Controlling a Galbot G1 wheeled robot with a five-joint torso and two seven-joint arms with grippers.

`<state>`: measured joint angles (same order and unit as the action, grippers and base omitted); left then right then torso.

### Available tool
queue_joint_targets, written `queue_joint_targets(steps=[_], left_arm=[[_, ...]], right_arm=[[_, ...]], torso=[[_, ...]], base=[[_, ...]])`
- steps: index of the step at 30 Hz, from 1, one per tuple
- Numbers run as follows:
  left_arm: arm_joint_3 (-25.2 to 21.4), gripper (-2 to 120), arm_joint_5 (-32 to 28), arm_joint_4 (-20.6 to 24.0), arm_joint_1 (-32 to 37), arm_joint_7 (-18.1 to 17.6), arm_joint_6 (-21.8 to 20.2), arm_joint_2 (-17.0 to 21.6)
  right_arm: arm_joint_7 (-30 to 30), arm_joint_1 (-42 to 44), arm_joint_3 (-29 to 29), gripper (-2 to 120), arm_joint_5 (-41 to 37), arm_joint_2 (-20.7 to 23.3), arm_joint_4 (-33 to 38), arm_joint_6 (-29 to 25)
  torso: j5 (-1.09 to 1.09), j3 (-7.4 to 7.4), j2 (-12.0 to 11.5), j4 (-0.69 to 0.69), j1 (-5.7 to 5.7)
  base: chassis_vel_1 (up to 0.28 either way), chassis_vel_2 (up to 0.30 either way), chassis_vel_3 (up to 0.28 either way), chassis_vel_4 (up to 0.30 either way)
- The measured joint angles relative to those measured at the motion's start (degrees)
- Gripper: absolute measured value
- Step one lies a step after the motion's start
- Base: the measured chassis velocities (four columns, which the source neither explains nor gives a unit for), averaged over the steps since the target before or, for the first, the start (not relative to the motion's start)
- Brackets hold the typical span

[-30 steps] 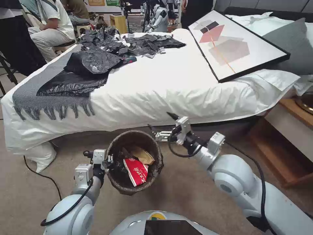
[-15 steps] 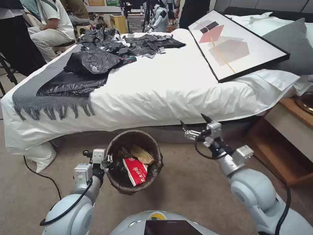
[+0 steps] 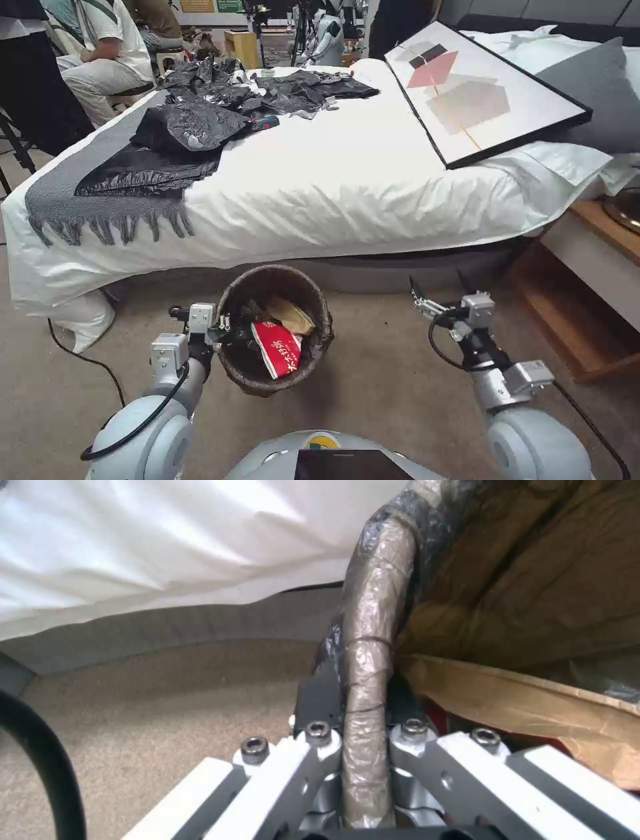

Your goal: Pick up the trash bin, then pick up the garbage from the floor and place it into the trash bin.

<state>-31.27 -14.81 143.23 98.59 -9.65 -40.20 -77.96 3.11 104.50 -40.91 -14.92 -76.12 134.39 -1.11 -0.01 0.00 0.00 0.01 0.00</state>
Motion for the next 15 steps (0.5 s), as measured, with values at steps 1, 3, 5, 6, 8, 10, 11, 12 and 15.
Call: queue_joint_targets(steps=[1,3,5,6,8,10,11,12,15], left_arm=[[0.02,2,0.01,0.00,0.00,-0.01,0.00,-0.02],[0.02,2,0.02,0.00,0.00,-0.02,-0.03,-0.03],[0.03,2,0.02,0.00,0.04,-0.02,-0.27,-0.04],[0.03,2,0.02,0.00,0.04,-0.02,-0.27,-0.04],[0.04,2,0.02,0.00,0.08,-0.02,-0.40,-0.05],[0.05,2,0.02,0.00,0.08,-0.02,-0.44,-0.05],[0.04,2,0.02,0.00,0.09,-0.02,-0.50,-0.05],[0.05,2,0.02,0.00,0.09,-0.01,-0.54,-0.05],[0.03,2,0.01,0.00,0.11,0.02,-0.61,-0.06]], right_arm=[[0.11,0.59,0.01,100,0.50,-0.66,-0.06,-0.65],[0.25,1.07,0.07,100,0.96,-1.19,-0.14,-1.17],[0.59,1.65,0.35,100,1.60,-2.09,-0.26,-1.90],[0.59,1.65,0.35,100,1.60,-2.09,-0.26,-1.90],[0.57,1.49,0.60,100,1.67,-2.37,-0.27,-1.97],[0.56,1.33,0.64,100,1.67,-2.38,-0.27,-1.97],[0.49,0.99,0.70,100,1.67,-2.37,-0.27,-1.90],[0.41,0.70,0.80,100,1.67,-2.33,-0.27,-1.77],[0.31,0.32,1.01,100,1.66,-2.28,-0.28,-1.54]], torso=[[0.00,0.00,0.00,0.00,0.00],[0.00,0.00,0.00,-0.01,0.00],[0.00,0.00,0.00,-0.01,0.00],[0.00,0.00,0.00,-0.01,0.00],[0.00,0.00,0.00,-0.01,0.00],[0.00,0.00,0.00,0.00,0.00],[0.01,0.00,0.00,0.00,0.00],[0.01,0.00,0.00,0.00,0.00],[0.01,0.00,0.00,-0.01,0.00]], base=[[0.000,0.000,0.000,0.000],[0.000,0.000,0.000,0.000],[0.000,0.000,0.000,0.000],[0.000,0.000,0.000,0.000],[0.000,0.000,0.000,0.000],[0.000,0.000,0.000,0.000],[0.000,0.000,0.000,0.000],[0.000,0.000,0.000,0.000],[0.000,0.000,0.000,0.000]])
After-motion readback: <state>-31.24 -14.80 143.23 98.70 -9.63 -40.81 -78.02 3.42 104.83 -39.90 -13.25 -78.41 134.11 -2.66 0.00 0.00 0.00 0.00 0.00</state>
